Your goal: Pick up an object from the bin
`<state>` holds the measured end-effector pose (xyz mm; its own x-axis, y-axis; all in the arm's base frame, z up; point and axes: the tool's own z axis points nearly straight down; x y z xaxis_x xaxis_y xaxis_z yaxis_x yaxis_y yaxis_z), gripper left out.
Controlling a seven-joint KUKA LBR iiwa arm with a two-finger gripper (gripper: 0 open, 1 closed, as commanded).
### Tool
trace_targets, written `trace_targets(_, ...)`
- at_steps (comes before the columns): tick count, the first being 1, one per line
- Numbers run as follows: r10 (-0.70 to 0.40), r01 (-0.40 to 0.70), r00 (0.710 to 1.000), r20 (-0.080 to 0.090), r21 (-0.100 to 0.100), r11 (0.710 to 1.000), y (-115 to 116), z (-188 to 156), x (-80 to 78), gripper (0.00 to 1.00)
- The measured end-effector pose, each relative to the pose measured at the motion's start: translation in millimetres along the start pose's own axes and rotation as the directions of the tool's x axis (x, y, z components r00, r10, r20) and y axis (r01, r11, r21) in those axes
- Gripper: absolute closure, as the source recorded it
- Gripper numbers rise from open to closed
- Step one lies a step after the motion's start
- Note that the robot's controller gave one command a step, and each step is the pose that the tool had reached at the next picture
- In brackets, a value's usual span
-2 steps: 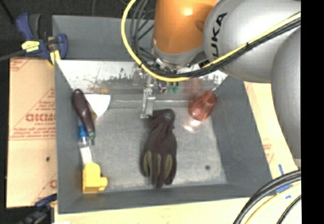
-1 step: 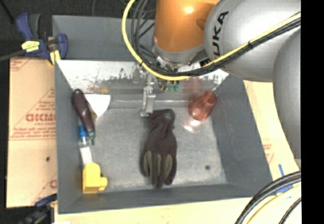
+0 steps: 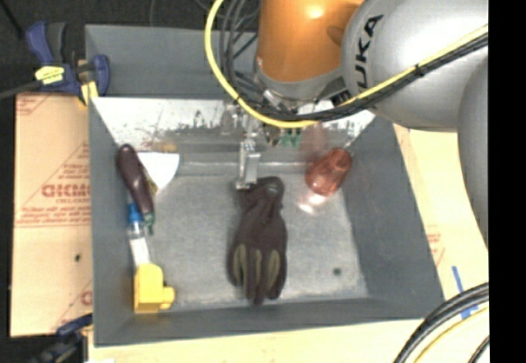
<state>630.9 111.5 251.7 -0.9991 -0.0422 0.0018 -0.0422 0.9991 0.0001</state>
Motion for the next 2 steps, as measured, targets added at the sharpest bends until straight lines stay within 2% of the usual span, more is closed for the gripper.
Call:
trace_targets(1,-0.002,0.002,1.0,0.018,-0.003,1.0,-20,13,1.5,0.0)
trace_targets(2,0.199,-0.199,0.98,0.004,-0.002,0.98,-40,54,9.8,0.0)
